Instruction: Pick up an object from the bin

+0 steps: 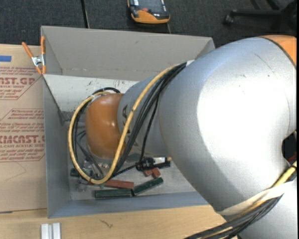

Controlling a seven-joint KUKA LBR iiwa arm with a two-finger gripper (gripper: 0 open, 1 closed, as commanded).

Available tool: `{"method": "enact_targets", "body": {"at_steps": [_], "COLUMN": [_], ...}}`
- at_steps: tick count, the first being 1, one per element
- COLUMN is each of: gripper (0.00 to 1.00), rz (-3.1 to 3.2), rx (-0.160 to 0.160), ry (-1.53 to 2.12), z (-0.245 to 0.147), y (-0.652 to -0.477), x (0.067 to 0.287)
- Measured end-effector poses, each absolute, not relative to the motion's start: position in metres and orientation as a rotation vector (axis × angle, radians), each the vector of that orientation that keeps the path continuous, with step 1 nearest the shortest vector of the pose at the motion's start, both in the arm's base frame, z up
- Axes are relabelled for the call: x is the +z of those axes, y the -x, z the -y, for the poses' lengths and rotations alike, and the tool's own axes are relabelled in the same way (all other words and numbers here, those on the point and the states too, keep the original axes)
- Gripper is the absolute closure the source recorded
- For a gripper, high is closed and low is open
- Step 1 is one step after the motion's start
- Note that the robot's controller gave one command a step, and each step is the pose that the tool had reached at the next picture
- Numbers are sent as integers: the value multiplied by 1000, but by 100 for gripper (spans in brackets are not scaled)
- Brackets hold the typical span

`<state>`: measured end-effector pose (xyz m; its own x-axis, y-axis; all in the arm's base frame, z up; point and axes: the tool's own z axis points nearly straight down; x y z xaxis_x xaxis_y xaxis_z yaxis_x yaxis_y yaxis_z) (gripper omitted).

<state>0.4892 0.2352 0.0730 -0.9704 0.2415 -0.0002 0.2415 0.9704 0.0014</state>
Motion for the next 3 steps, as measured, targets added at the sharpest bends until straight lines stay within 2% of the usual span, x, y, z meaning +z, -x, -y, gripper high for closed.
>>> {"method": "enact_targets", "body": {"at_steps": [3], "gripper": [100], "rz": [-3118], "rx": [1], "ry": [-382], "z": [-235], "y": [-489], "x": [97]}}
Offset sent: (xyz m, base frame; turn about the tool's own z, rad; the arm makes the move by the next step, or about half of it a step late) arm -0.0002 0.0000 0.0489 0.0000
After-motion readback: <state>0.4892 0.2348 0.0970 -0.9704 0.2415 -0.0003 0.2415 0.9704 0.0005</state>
